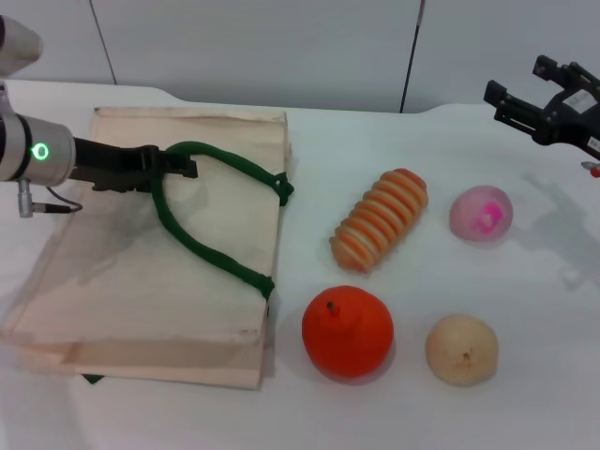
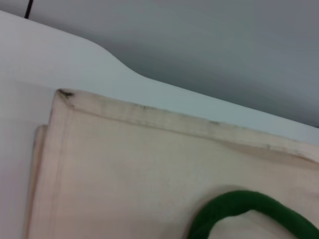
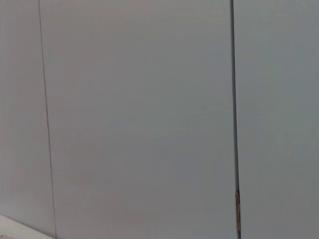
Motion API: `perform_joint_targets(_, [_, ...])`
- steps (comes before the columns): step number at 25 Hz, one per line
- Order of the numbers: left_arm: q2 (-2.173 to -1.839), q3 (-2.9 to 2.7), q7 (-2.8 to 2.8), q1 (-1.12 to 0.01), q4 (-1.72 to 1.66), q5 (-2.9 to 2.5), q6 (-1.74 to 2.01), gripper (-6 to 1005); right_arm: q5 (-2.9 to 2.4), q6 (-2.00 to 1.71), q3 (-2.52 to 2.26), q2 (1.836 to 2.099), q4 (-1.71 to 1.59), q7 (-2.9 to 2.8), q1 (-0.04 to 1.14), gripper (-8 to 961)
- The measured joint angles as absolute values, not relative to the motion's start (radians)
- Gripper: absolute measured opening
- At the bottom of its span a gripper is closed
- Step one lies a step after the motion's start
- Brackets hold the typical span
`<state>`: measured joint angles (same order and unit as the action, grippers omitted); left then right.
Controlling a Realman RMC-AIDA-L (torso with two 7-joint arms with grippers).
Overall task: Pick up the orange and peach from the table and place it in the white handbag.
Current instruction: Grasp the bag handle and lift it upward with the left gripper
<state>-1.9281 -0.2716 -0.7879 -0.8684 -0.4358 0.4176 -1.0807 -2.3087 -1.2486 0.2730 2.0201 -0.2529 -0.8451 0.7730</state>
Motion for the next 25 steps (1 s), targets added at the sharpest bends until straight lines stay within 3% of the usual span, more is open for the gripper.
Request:
perform_joint_targets(19, [-1.928, -0.301, -0.767, -0.871, -0.424, 0.410, -1.050, 842, -2.309, -1.255, 0.273, 2.022, -0.237, -0.845, 0.776, 853])
perform_joint_targets(22, [-1.928, -0.301, -0.767, -0.871, -0.423, 0.409, -1.048, 580, -2.309, -1.256, 0.273, 2.022, -0.236, -0.845, 0.776, 852])
perform_joint_targets(25, [-1.928, -0.301, -0.767, -0.871, -0.422, 0.408, -1.045, 547, -2.309, -1.260, 0.273, 2.022, -0.231, -0.845, 0.775, 851])
